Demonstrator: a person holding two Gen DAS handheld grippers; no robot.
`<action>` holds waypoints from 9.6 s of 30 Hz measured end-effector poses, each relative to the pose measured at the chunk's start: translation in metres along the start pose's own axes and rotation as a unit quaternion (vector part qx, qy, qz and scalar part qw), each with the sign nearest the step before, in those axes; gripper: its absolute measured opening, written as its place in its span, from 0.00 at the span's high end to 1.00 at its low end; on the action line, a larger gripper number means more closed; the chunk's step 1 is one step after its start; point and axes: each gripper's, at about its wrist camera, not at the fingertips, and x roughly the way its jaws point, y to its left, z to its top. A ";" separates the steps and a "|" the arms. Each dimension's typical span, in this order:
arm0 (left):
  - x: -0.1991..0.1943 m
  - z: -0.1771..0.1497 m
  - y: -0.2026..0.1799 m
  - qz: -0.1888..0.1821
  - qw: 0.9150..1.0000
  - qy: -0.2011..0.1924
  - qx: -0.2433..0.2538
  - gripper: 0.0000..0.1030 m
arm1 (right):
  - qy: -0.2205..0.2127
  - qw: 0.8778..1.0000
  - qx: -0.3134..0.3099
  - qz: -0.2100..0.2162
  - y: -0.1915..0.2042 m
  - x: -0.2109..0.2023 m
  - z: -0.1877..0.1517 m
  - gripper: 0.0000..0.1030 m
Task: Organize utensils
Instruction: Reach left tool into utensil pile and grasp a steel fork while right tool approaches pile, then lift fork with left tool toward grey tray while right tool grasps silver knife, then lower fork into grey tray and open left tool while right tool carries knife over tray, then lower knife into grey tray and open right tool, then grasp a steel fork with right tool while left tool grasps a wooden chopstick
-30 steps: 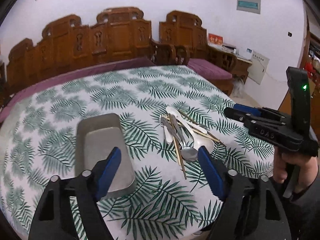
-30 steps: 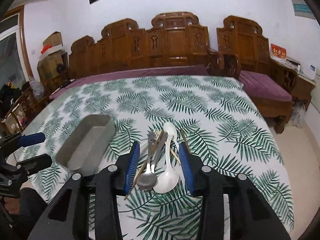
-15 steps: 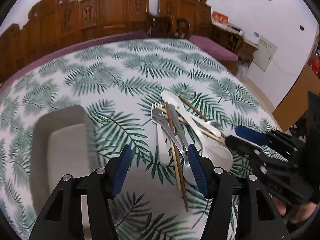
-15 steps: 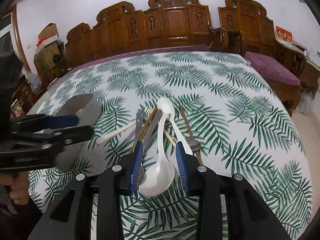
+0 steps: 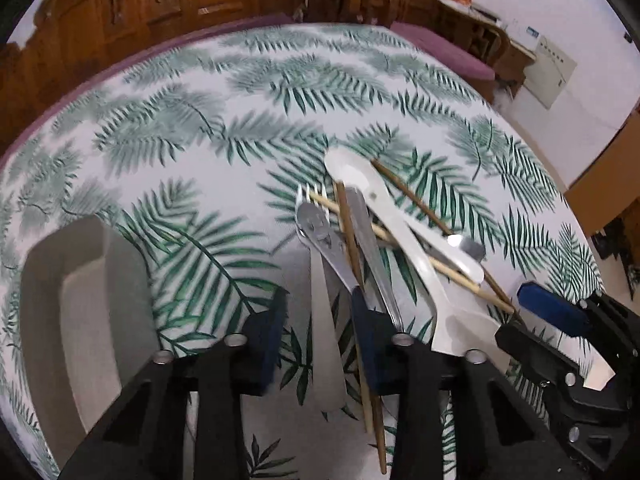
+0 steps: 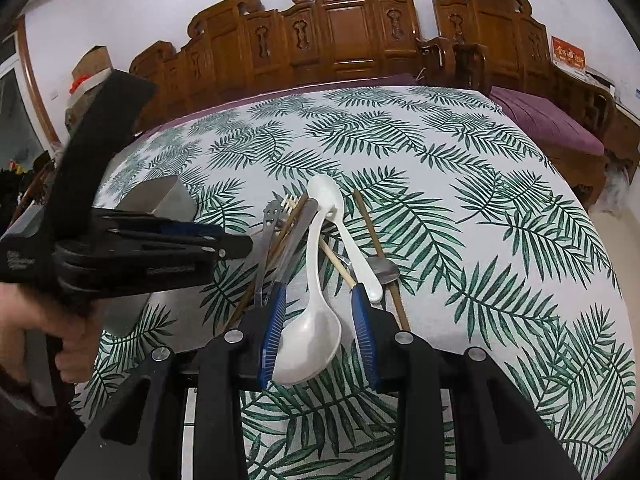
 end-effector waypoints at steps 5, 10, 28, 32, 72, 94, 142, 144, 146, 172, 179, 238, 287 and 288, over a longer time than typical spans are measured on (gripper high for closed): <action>-0.002 -0.007 0.006 -0.014 1.000 0.003 -0.001 0.90 | 0.002 1.000 -0.001 0.008 0.002 0.002 0.001 0.64; -0.029 -0.016 0.006 -0.009 0.999 -0.035 0.007 0.91 | 0.001 1.000 -0.003 0.020 0.006 0.003 0.003 0.64; -0.055 -0.035 0.018 -0.016 0.999 -0.042 0.022 0.89 | 0.020 0.999 -0.030 0.035 0.030 0.010 -0.006 0.64; -0.021 -0.025 0.012 0.009 0.999 0.014 0.045 0.80 | 0.013 0.999 -0.016 0.037 0.021 0.006 -0.004 0.64; -0.089 -0.071 0.026 -0.045 0.994 -0.096 0.033 0.95 | 0.073 0.994 -0.082 0.011 0.053 0.070 0.009 0.89; -0.086 -0.073 0.033 -0.044 0.994 -0.096 0.019 0.95 | 0.079 0.995 -0.054 0.013 0.048 0.082 0.024 0.94; -0.084 -0.070 0.143 0.039 0.993 -0.092 -0.058 0.95 | -0.003 0.993 -0.073 0.091 0.097 0.019 0.037 0.98; -0.078 -0.069 0.149 0.040 0.994 -0.082 -0.066 0.95 | -0.005 0.993 -0.075 0.090 0.100 0.017 0.039 0.98; -0.075 -0.069 0.152 0.043 0.994 -0.078 -0.070 0.95 | -0.011 0.993 -0.082 0.085 0.106 0.013 0.042 0.98; -0.142 -0.080 0.196 0.068 0.982 -0.143 -0.105 0.89 | 0.032 0.991 -0.092 0.093 0.210 0.088 0.058 0.98; -0.142 -0.081 0.198 0.068 0.982 -0.143 -0.106 0.89 | 0.048 0.989 -0.122 0.072 0.221 0.103 0.046 0.98; -0.112 -0.066 0.065 -0.003 0.990 -0.144 0.000 0.51 | 0.081 0.993 -0.062 -0.065 0.044 0.084 0.014 0.88; -0.012 -0.083 -0.036 -0.037 0.998 -0.054 0.024 0.84 | -0.014 1.000 -0.001 -0.008 -0.005 0.018 0.036 0.92; -0.011 -0.083 -0.037 -0.036 0.998 -0.054 0.026 0.84 | -0.013 1.000 -0.001 -0.008 -0.004 0.018 0.036 0.92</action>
